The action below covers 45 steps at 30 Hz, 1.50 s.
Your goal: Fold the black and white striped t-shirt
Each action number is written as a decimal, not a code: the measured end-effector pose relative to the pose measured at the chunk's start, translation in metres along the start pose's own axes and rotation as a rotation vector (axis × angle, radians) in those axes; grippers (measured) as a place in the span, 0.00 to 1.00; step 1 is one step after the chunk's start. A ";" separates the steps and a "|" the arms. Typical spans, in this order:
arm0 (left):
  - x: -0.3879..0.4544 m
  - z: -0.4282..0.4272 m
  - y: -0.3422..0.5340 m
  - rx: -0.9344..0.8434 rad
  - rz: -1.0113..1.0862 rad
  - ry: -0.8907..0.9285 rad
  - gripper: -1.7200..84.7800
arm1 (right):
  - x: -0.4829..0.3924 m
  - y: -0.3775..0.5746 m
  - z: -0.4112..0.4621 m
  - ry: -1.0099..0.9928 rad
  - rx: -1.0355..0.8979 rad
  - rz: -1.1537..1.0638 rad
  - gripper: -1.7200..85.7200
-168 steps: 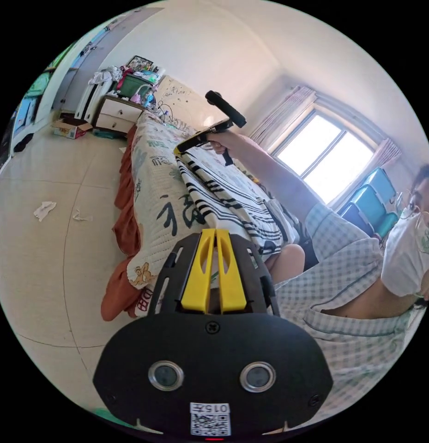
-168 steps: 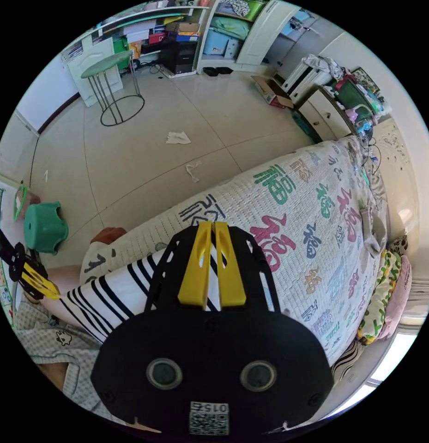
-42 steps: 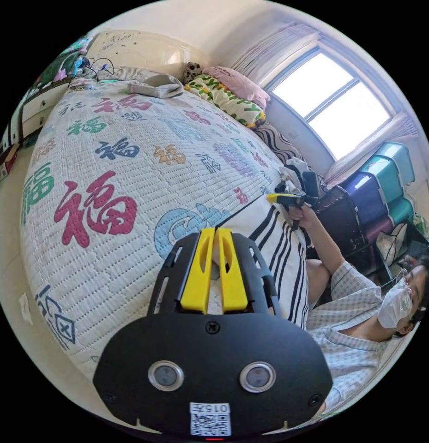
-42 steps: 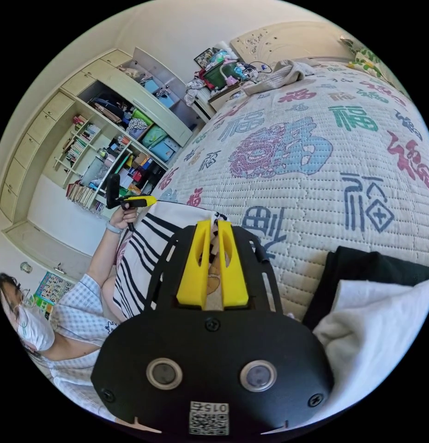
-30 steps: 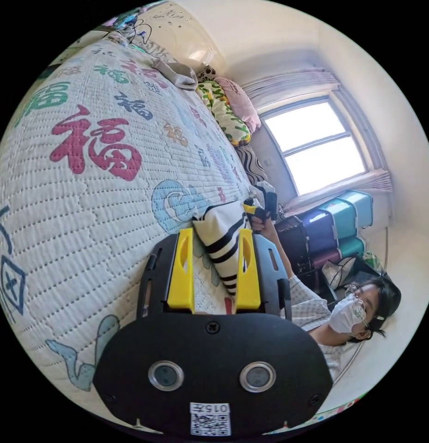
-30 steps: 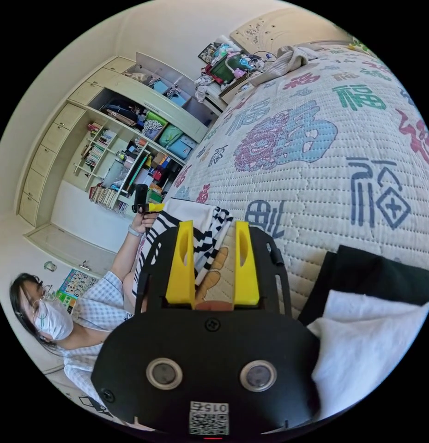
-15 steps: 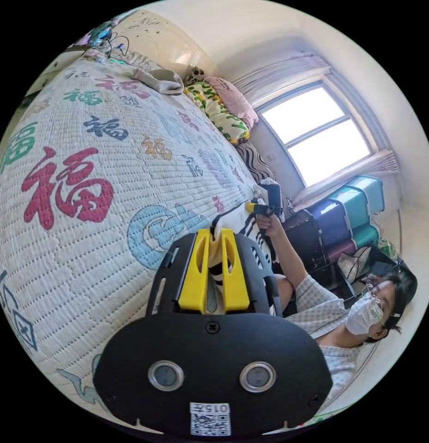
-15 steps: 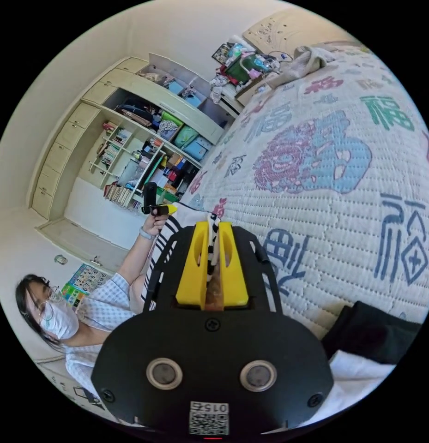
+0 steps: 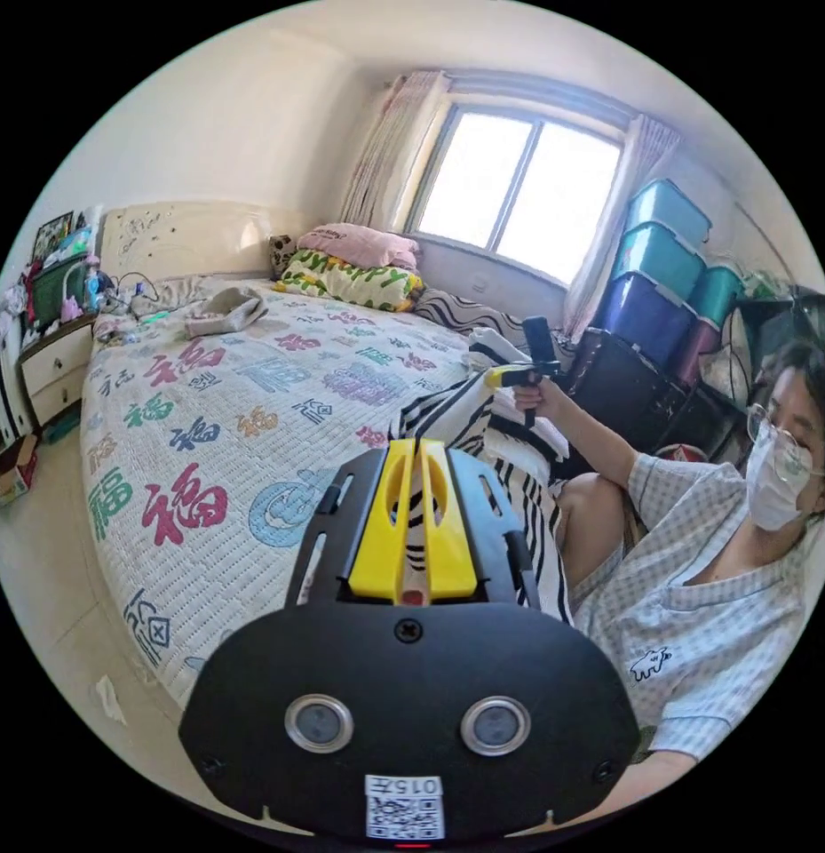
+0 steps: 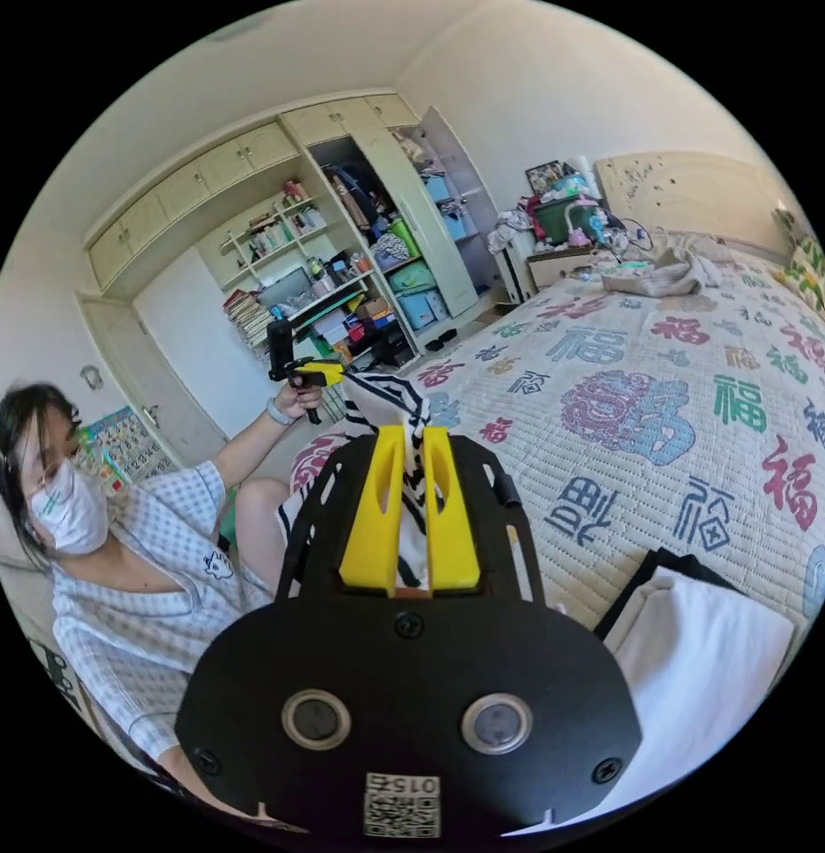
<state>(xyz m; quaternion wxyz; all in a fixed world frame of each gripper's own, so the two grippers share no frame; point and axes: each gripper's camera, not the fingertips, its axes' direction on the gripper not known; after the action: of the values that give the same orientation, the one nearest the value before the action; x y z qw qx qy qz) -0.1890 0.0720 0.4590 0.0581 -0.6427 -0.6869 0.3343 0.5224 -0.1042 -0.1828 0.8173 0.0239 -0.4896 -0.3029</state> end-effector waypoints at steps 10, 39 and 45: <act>0.181 -0.011 0.108 -0.102 0.294 0.000 0.02 | -0.138 0.134 0.024 0.071 -0.212 -0.312 0.07; 0.251 0.110 0.153 -0.434 0.371 -0.134 0.03 | -0.218 0.227 0.148 0.315 -0.587 -0.573 0.01; 0.241 0.153 0.153 -0.538 0.400 -0.170 0.02 | -0.206 0.234 0.166 0.360 -0.701 -0.577 0.01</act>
<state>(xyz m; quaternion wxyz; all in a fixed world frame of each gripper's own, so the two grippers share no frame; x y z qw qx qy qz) -0.1778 0.2278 0.1753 -0.2376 -0.7267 -0.6133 0.1983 0.4284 0.2356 -0.1800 0.7305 -0.0658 -0.1822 -0.6548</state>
